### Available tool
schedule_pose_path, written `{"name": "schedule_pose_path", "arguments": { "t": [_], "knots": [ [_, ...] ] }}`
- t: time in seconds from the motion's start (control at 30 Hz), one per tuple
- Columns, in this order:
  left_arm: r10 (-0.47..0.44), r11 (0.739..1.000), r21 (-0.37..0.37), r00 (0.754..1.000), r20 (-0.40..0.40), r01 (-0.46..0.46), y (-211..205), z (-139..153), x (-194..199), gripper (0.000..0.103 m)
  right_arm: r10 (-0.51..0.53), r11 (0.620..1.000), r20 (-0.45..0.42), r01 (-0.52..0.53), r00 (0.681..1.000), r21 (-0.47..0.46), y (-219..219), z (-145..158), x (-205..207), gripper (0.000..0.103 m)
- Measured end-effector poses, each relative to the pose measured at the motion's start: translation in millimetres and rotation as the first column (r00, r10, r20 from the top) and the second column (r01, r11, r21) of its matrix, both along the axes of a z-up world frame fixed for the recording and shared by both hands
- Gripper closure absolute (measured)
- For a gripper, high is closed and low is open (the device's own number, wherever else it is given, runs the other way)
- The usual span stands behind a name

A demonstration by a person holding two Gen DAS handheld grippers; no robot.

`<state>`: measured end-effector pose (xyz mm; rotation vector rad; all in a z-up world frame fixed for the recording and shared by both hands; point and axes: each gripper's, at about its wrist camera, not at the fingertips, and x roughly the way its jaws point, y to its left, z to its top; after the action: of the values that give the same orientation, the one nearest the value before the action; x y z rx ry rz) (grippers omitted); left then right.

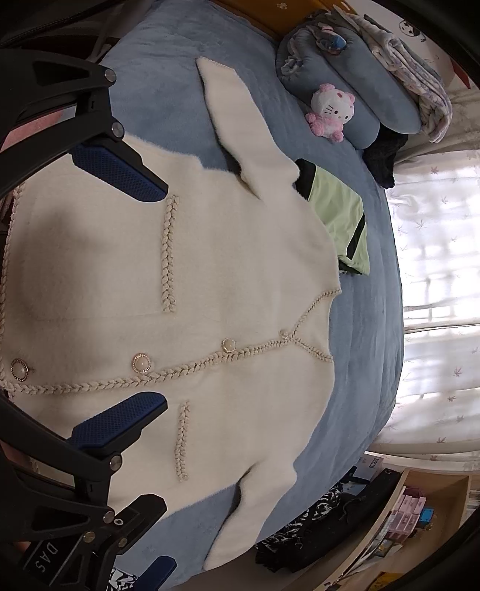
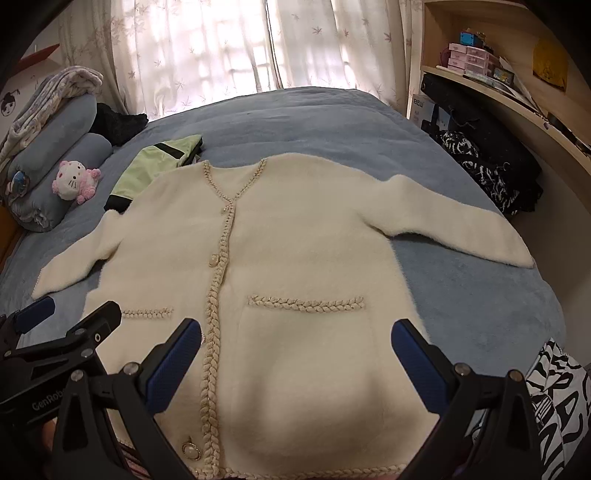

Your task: Fold large clothes

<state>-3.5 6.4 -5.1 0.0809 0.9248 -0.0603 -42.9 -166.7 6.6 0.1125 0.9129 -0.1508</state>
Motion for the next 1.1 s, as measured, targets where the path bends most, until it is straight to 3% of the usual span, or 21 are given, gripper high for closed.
{"name": "schedule_pose_path", "arguments": {
  "t": [1.1],
  "knots": [
    [0.027, 1.0, 0.013, 0.999, 0.019, -0.028, 4.7, 2.6, -2.8, 0.001, 0.007, 0.999, 0.001, -0.007, 1.0, 0.036, -2.1, 0.6, 5.4, 0.0]
  ]
}}
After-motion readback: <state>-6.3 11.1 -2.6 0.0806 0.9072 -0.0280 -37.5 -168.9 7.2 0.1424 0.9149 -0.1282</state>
